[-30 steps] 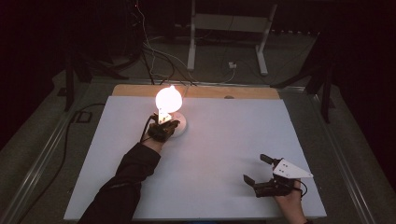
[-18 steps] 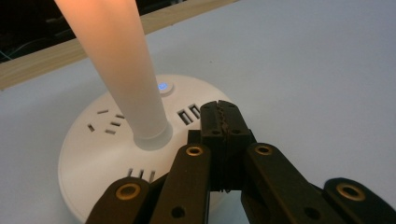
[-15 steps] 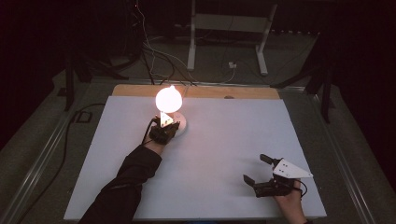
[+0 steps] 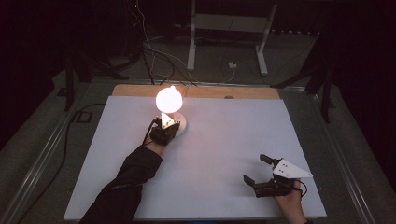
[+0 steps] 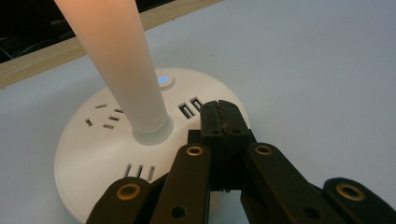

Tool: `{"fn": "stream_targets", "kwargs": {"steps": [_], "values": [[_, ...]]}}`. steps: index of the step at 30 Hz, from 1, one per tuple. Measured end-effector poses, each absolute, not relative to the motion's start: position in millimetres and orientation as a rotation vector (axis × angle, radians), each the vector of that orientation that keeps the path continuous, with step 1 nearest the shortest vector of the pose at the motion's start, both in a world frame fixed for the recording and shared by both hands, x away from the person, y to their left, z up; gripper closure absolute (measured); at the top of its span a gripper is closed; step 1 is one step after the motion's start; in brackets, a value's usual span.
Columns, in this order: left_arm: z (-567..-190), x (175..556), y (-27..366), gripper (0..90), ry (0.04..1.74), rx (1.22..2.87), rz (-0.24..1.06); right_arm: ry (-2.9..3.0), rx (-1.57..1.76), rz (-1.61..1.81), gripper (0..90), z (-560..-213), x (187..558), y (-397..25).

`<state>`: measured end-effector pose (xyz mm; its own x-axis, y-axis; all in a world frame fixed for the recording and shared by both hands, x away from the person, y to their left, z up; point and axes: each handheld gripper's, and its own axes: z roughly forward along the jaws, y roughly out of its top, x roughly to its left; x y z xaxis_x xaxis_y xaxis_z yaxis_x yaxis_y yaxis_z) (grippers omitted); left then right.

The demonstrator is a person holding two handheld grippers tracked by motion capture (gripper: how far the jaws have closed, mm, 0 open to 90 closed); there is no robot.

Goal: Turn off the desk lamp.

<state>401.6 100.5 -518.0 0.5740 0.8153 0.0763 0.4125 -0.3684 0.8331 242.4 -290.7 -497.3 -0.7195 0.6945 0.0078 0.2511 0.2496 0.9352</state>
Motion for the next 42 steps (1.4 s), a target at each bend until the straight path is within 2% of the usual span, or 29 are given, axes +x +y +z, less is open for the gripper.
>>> {"fn": "stream_targets", "kwargs": {"steps": [12, 42], "values": [[-496, 400, 109, 90.0, 0.994, 1.909, 0.582, 2.118, 0.864, 1.474, 0.0, -497, 243, -291], [-510, 403, 106, 90.0, 1.002, 1.948, 0.579, 2.117, 0.863, 1.475, 0.0, -497, 242, -291]]}}
